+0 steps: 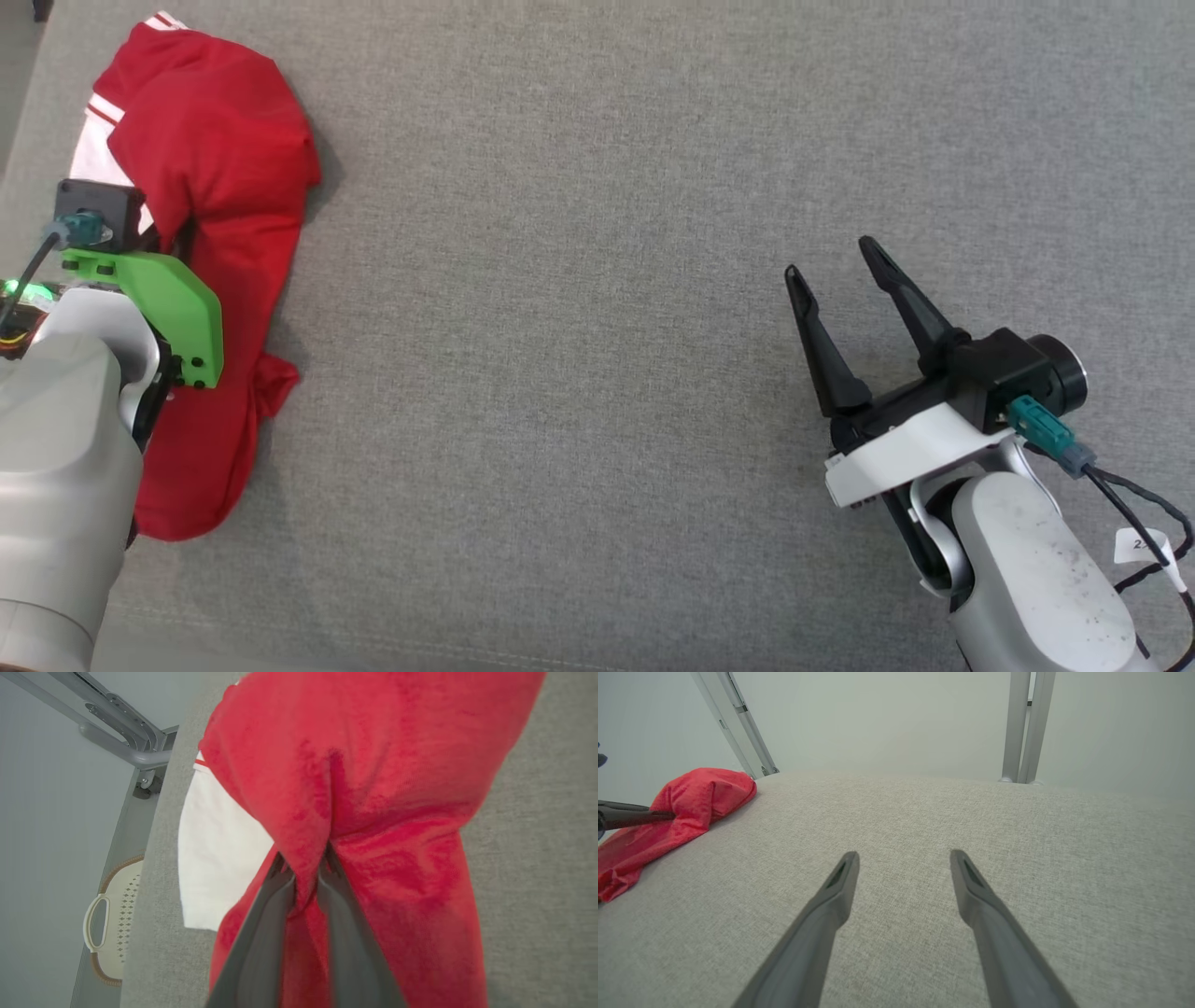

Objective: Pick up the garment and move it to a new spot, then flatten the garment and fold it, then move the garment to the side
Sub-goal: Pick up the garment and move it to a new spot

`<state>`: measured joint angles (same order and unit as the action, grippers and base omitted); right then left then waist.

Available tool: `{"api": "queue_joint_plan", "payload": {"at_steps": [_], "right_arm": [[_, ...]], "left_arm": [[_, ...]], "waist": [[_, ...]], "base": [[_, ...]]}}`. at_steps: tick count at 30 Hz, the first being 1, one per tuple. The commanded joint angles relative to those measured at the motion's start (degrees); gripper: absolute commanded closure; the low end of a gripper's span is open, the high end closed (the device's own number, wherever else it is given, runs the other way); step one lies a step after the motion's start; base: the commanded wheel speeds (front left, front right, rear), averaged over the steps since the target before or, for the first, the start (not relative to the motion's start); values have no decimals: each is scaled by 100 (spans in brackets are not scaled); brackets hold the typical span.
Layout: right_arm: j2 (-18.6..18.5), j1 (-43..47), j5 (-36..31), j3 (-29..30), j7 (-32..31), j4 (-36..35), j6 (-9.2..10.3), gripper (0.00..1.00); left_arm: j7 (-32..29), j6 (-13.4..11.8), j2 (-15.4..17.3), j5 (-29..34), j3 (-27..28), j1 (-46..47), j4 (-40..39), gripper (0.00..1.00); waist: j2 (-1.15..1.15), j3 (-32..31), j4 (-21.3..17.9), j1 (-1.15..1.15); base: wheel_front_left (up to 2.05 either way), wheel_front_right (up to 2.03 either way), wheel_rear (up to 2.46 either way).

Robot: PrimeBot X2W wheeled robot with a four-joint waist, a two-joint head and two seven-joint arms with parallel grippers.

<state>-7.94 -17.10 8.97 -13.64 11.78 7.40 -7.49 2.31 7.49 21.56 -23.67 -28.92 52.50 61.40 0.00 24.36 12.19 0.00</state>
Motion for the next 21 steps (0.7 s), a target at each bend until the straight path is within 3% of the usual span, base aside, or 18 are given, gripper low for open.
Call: {"api": "queue_joint_plan", "payload": {"at_steps": [1, 5, 10, 15, 21], "right_arm": [[16, 44, 28, 8, 59, 53, 0, 0], [99, 86, 93, -3, 143, 213, 0, 0], [247, 213, 221, -35, 246, 468, 0, 0], [365, 351, 335, -10, 316, 677, 0, 0], [443, 408, 372, 80, 334, 742, 0, 0]], "left_arm": [[134, -8, 18, -120, 6, 3, -20, 100], [397, -6, -66, -560, -134, -150, -353, 100], [600, -9, 166, -1075, -708, -446, -1258, 100], [630, -9, 231, -1624, -796, -694, -2043, 100], [547, -111, -1, -1817, -836, -900, -2911, 100]], "waist": [[0, -184, -4, 0], [0, -520, -27, 0], [0, -1019, -93, 0], [0, -1448, -218, 0], [0, -1682, -483, 0]], "base": [[0, 0, 0], [0, 0, 0], [0, 0, 0], [0, 0, 0], [0, 0, 0]]}}
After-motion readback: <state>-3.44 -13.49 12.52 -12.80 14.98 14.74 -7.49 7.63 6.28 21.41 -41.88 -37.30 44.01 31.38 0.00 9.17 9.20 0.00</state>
